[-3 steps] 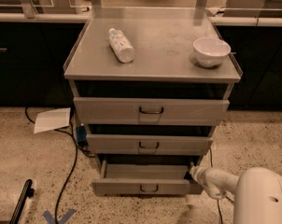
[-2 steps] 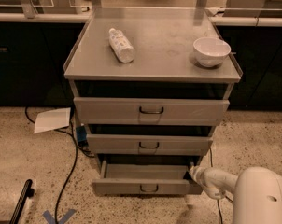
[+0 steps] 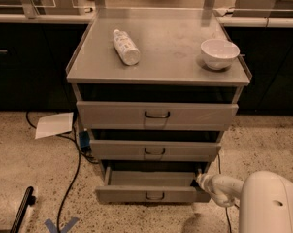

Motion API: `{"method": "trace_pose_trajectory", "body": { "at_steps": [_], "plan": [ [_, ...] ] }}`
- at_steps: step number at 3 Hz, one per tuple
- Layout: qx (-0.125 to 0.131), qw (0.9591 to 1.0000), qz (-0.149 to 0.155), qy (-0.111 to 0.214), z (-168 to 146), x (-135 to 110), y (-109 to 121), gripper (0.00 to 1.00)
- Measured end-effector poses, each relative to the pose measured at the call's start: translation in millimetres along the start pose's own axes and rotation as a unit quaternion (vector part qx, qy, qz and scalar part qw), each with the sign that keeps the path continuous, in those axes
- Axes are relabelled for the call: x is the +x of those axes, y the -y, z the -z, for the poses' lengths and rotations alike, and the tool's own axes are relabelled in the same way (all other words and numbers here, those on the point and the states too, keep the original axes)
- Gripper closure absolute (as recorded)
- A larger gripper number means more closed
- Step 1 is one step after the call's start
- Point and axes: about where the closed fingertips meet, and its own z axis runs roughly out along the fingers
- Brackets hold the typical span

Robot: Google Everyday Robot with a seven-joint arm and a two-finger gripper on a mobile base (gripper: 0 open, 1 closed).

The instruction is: Open bottom drawer

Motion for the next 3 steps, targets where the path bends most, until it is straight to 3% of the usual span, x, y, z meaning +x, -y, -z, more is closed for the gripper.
{"method": "trace_pose_trajectory", "body": {
  "at_steps": [1,3],
  "plan": [
    [0.002,0.9997,-0.011,-0.023,3.4,12.9,8.4,1.0],
    [0.003,0.9992,-0.017,-0.037,11.4,20.6,14.4,1.0]
  ]
}}
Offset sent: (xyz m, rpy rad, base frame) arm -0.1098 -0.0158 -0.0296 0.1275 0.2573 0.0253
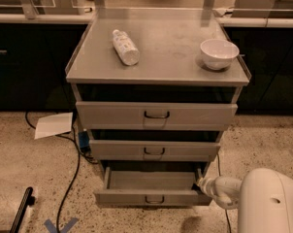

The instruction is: Open bottom drawer

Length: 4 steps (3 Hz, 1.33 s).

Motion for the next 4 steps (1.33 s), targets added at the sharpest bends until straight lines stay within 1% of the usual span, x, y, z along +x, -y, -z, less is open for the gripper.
{"method": "trace_pose_trajectory", "body": {
  "at_steps": [1,2,3,4],
  "plan": [
    [0.0,1.0,0.0,0.0,2.0,-0.7,-1.0,1.0],
    [-0.005,0.9999,-0.004,-0.015,12.9,11.3,7.1,1.0],
    [-0.005,0.9999,-0.004,-0.015,15.3,10.2,6.0,1.0],
    [-0.037,0.9991,-0.013,-0.012,39.3,31.6,17.0,1.0]
  ]
}}
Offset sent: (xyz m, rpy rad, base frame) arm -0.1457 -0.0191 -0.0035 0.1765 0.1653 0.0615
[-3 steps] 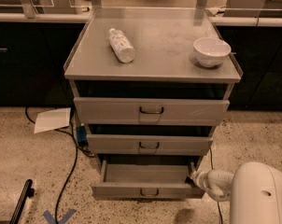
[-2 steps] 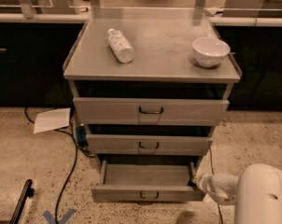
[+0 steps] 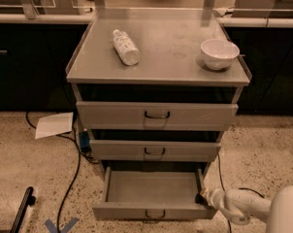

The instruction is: Open bottom drawer

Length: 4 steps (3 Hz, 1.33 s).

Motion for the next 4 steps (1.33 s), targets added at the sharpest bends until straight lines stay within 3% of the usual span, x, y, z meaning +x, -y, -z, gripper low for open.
{"method": "trace_pose_trajectory", "body": {
  "at_steps": [2,3,4],
  "plan": [
    [-0.006,0.9999,-0.003,0.007,-0.7,-2.4,-4.6,1.0],
    [-0.019,0.999,0.006,0.039,16.3,-9.7,-13.6,1.0],
    [-0.027,0.9988,0.0,0.041,15.9,-10.0,-21.2,0.81]
  ]
}}
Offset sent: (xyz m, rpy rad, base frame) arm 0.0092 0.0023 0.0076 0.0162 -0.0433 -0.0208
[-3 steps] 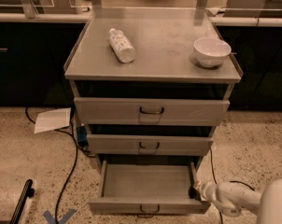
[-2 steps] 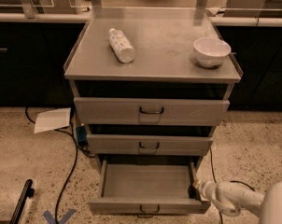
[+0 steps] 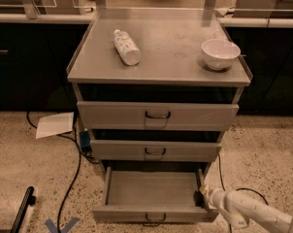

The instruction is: Open bottom drawer

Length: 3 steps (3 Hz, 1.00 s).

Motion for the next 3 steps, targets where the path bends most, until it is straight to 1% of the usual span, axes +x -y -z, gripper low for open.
{"method": "trace_pose_trajectory", "body": {
  "at_steps": [3],
  "plan": [
    [0.0,1.0,0.0,0.0,-0.1,0.1,0.0,0.11]
  ]
}}
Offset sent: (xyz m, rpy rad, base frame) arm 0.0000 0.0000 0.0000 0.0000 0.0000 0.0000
